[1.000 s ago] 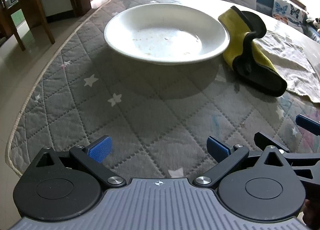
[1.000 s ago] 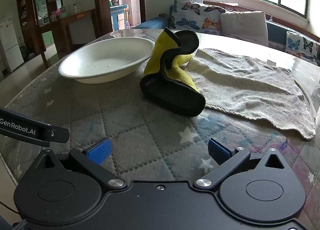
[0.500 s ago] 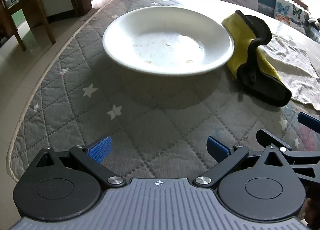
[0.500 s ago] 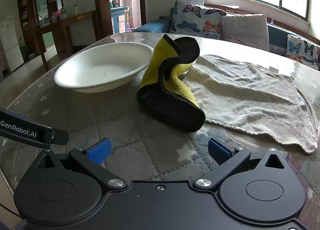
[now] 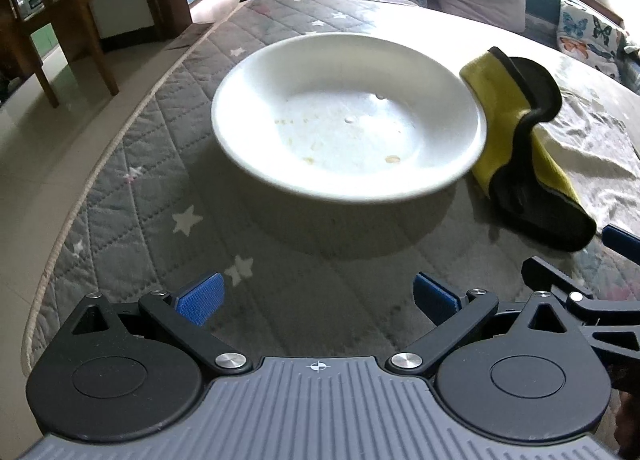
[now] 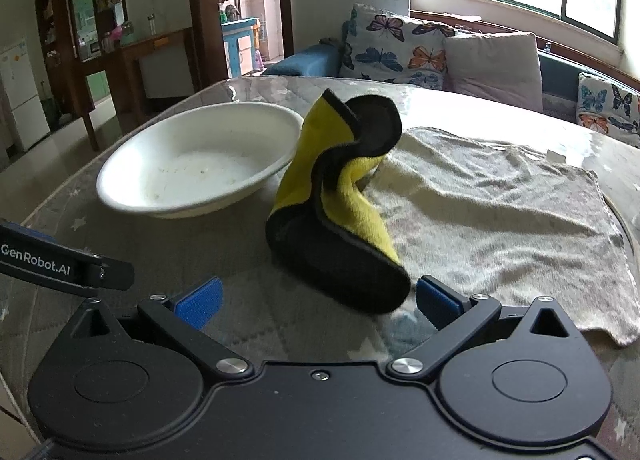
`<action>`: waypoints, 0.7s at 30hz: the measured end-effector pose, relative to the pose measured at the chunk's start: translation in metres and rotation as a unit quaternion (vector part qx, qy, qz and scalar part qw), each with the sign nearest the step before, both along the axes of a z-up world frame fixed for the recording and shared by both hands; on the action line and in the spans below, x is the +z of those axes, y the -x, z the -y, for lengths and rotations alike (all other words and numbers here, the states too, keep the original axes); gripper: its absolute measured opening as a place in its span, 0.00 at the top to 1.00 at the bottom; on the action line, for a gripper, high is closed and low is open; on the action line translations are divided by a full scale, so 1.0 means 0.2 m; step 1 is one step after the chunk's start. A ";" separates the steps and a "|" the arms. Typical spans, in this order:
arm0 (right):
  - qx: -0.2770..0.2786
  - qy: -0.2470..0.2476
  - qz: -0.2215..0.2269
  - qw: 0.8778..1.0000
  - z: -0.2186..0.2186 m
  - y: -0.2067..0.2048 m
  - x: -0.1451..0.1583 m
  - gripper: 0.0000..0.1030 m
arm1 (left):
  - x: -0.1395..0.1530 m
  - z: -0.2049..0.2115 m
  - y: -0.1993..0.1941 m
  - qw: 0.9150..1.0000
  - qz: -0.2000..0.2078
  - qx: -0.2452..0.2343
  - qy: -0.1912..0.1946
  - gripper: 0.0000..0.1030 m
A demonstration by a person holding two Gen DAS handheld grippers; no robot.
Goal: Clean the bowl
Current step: 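Move both tools toward the white basin and yellow-black sponge, then close the right gripper on the yellow-black sponge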
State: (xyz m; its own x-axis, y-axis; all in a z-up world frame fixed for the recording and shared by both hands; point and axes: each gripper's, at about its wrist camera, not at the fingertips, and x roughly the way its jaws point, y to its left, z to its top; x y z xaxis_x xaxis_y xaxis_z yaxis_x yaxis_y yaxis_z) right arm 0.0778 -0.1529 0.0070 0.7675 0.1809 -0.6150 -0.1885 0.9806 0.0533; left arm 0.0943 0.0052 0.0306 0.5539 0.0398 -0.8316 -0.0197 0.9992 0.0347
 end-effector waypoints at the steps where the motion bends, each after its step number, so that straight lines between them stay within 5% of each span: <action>1: 0.001 0.001 0.002 1.000 0.00 -0.01 0.01 0.00 | 0.00 0.00 -0.01 1.000 0.000 0.000 0.000 0.01; 21: 0.015 0.021 0.011 1.000 -0.03 -0.30 0.03 0.00 | 0.05 -0.04 -0.14 1.000 0.012 0.022 -0.001 0.01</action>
